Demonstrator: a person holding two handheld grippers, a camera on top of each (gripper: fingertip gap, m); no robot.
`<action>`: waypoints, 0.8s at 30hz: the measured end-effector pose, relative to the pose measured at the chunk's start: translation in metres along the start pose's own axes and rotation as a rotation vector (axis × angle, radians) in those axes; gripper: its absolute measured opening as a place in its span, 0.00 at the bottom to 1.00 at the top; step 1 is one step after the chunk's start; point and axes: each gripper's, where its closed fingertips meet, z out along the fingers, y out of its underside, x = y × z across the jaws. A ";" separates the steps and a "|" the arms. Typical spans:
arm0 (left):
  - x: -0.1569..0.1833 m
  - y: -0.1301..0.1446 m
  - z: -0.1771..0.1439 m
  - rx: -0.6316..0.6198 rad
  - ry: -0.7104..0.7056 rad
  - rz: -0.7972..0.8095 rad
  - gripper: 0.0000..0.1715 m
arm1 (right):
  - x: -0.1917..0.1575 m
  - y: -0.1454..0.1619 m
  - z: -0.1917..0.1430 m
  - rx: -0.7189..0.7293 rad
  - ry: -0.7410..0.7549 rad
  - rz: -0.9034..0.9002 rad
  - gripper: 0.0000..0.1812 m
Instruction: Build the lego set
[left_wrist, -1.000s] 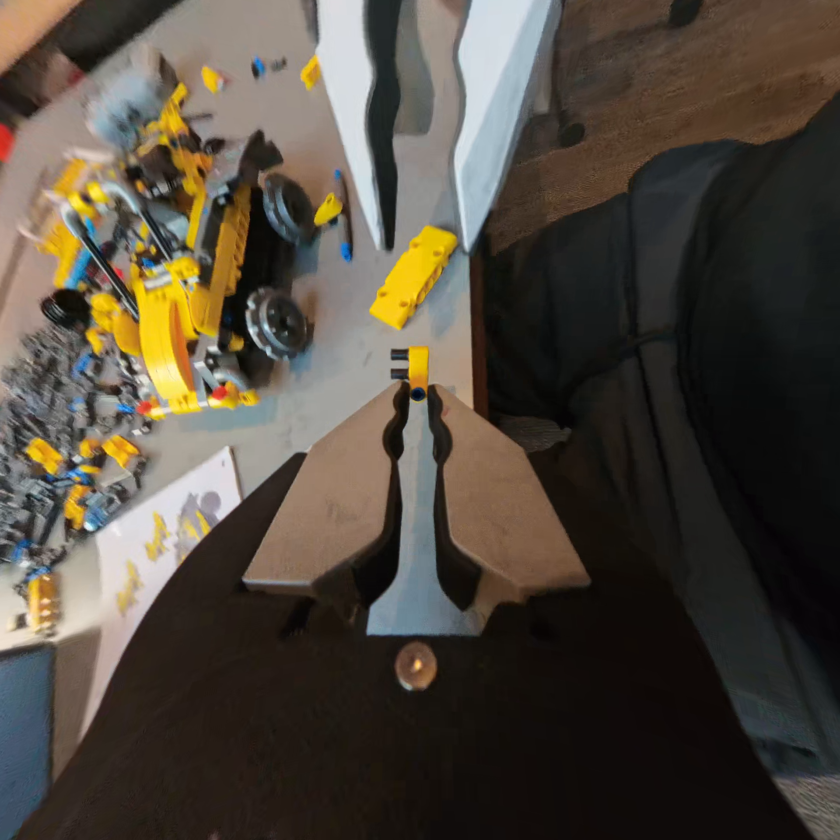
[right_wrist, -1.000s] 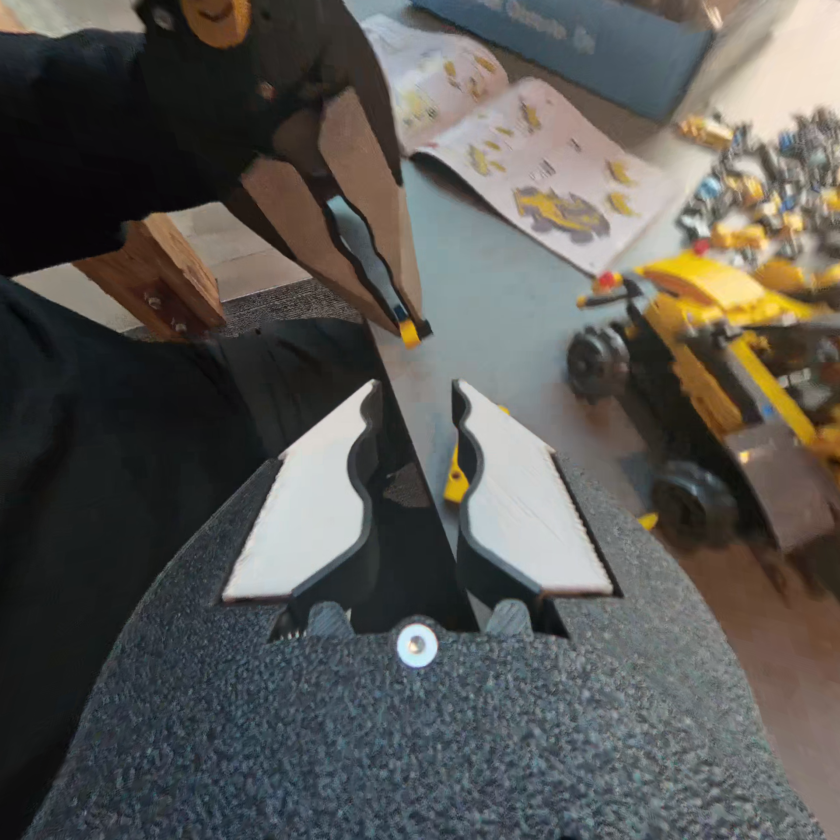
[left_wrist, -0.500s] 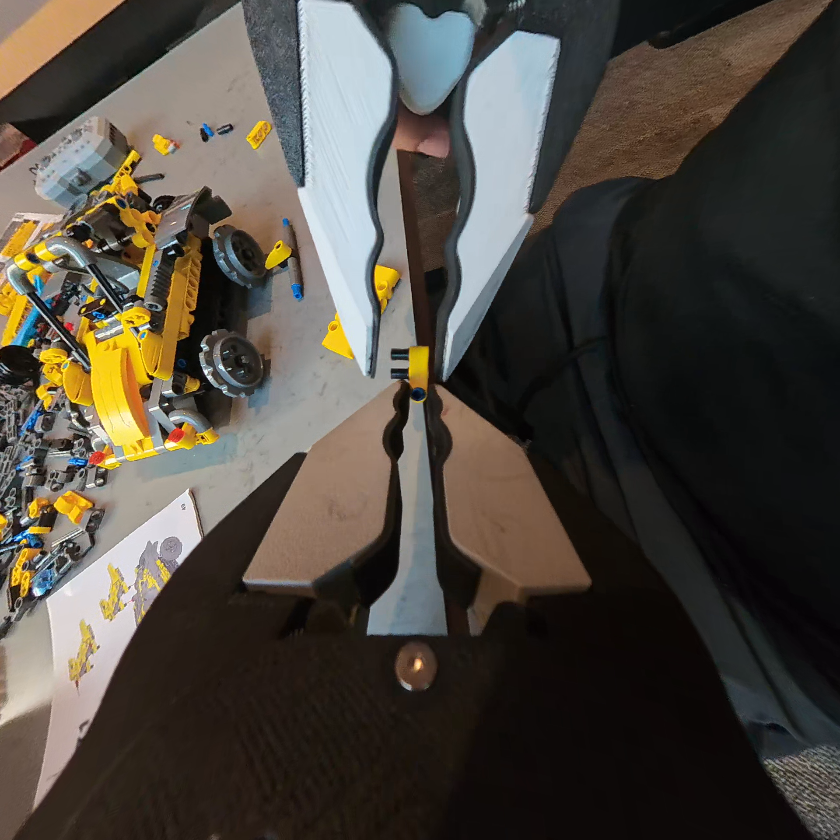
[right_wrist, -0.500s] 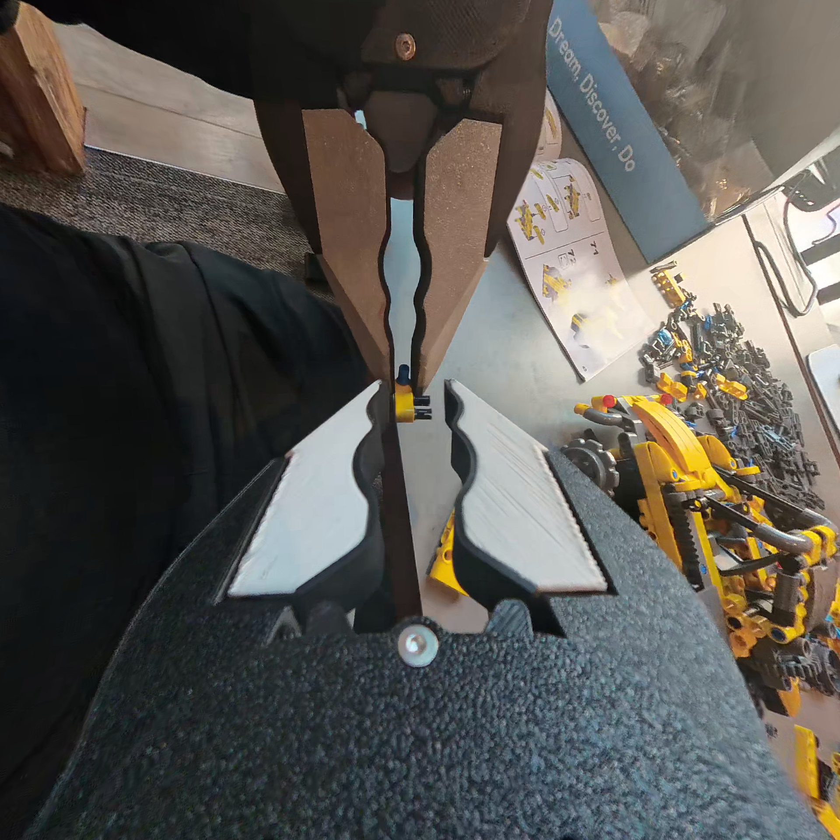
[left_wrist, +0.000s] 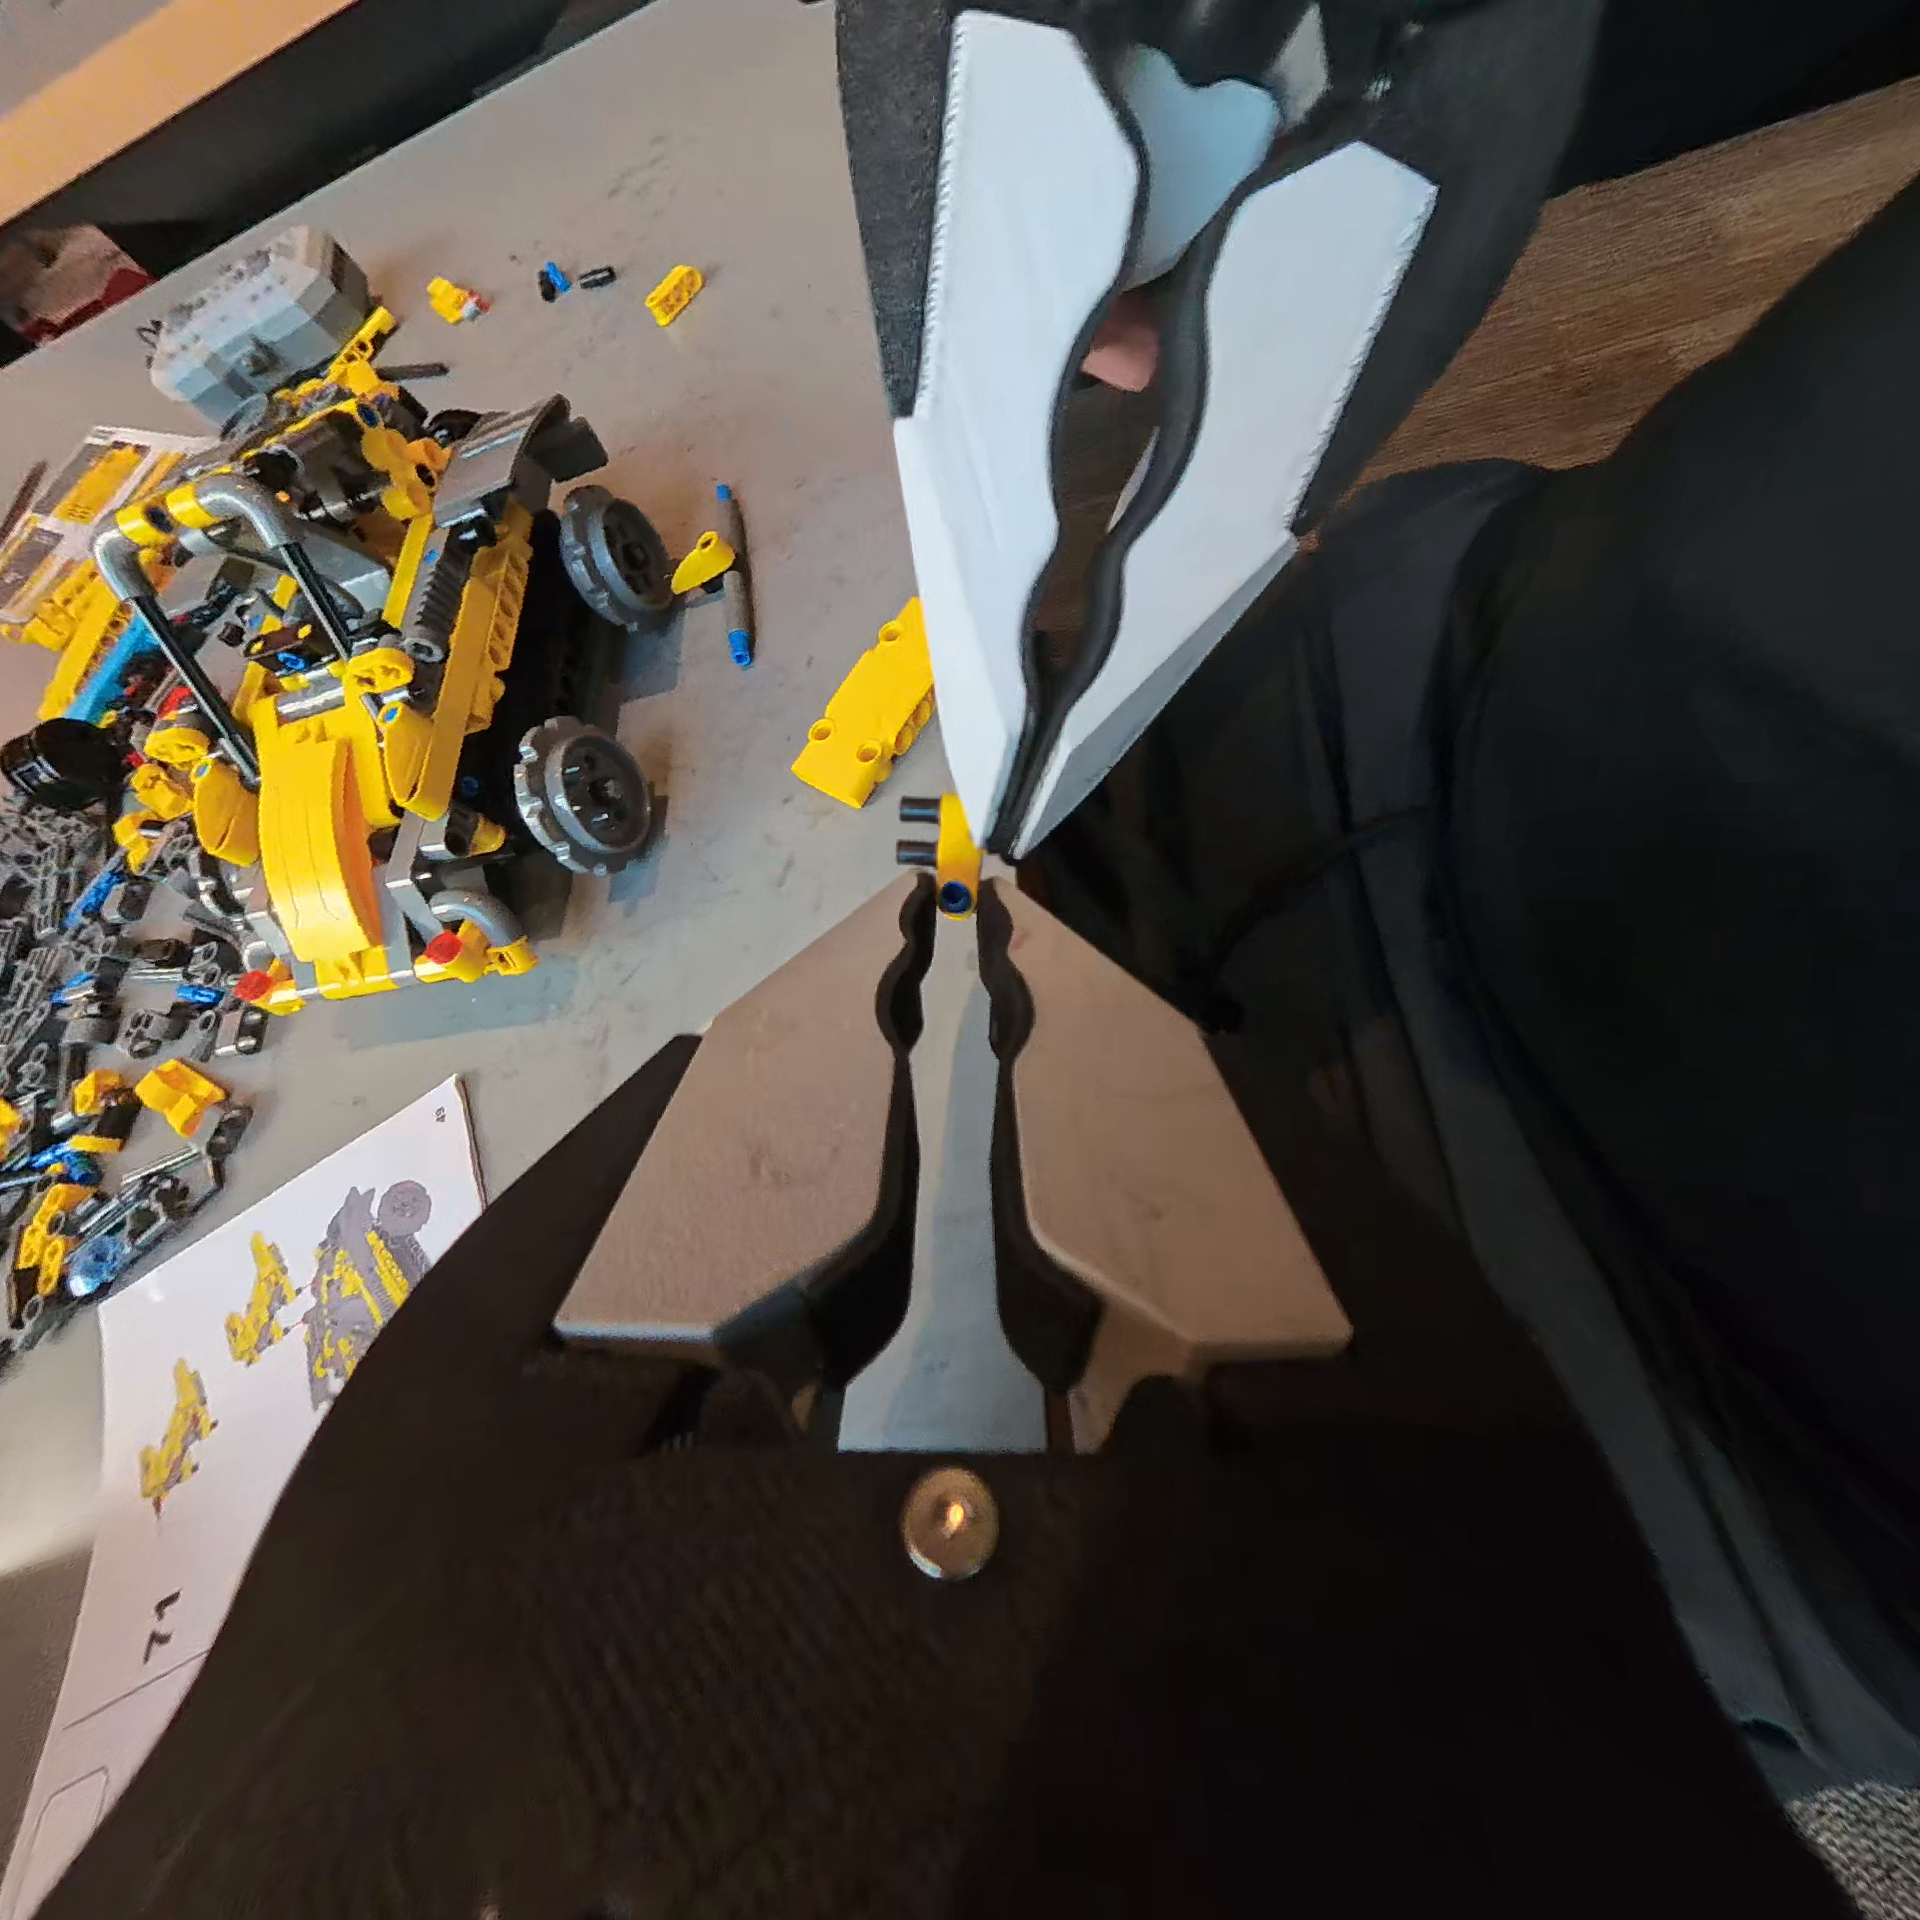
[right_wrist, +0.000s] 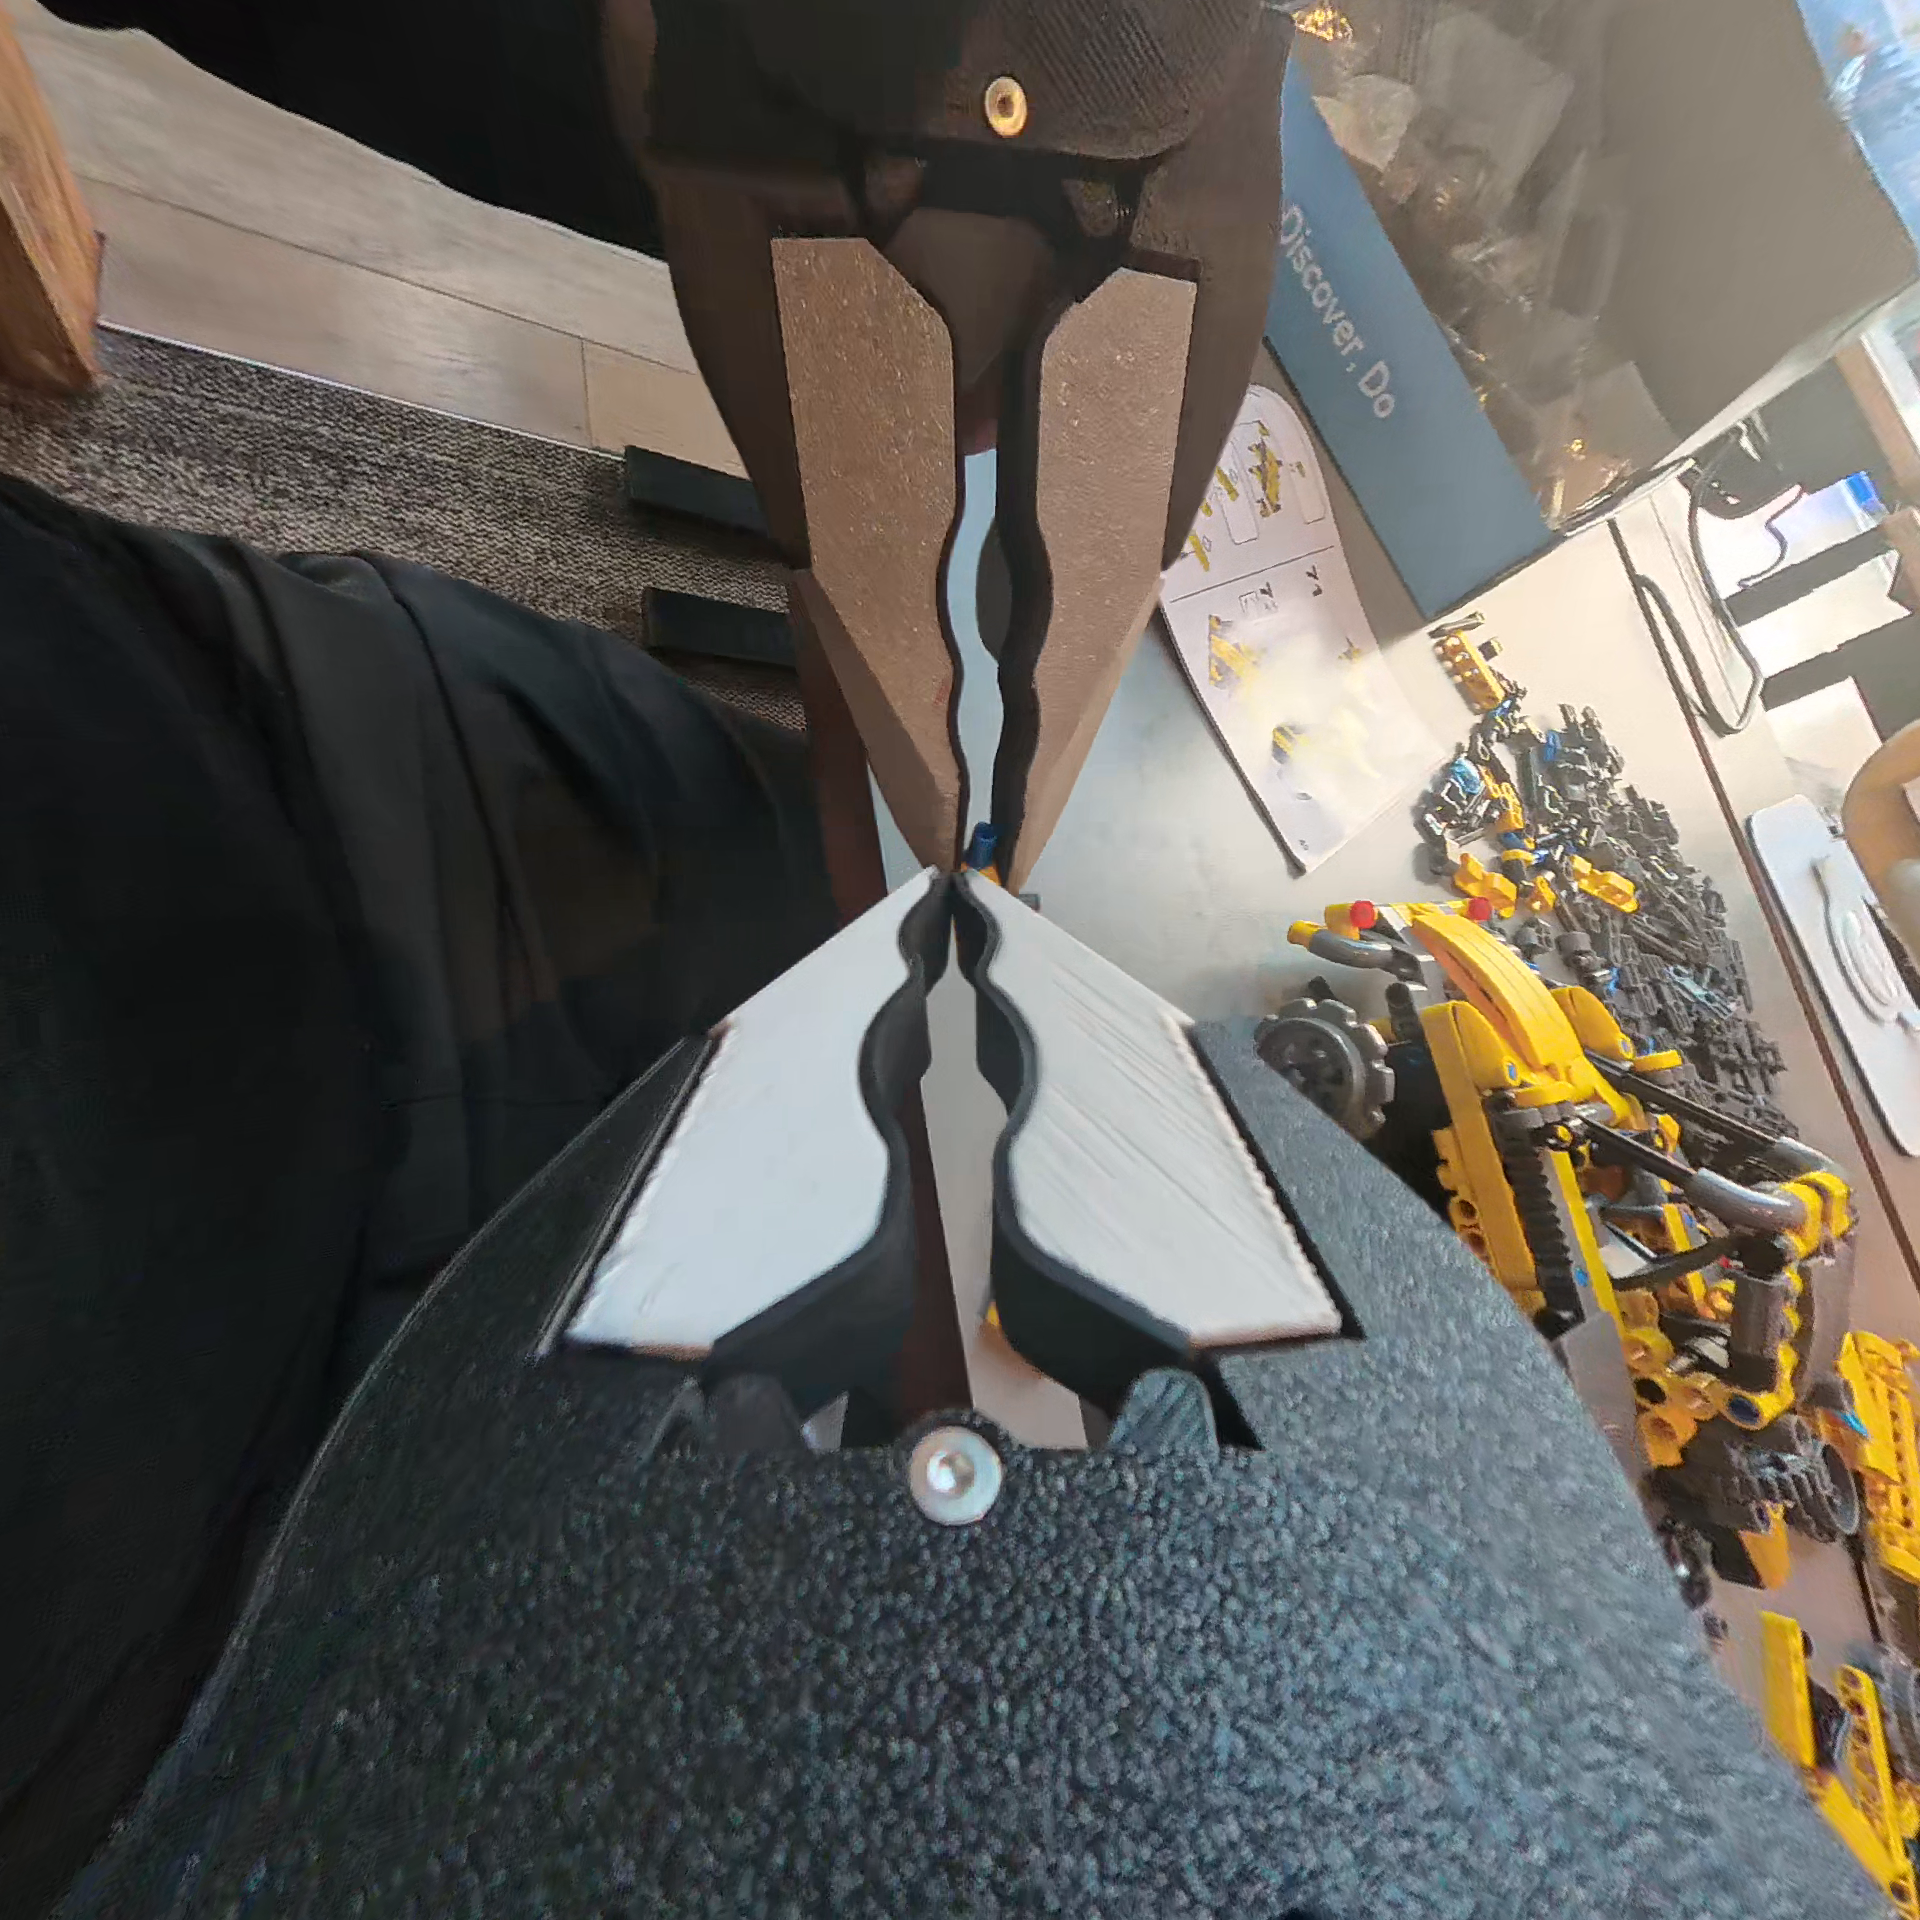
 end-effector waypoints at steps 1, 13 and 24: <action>0.000 0.001 0.000 -0.004 -0.002 0.006 0.02 | 0.001 0.000 0.000 0.006 0.011 -0.003 0.00; 0.008 -0.006 -0.001 0.025 0.006 0.102 0.02 | 0.001 0.007 -0.002 -0.005 -0.035 0.037 0.10; -0.029 0.007 0.005 0.000 -0.017 -0.508 0.13 | 0.040 0.025 -0.001 -0.090 0.245 0.056 0.09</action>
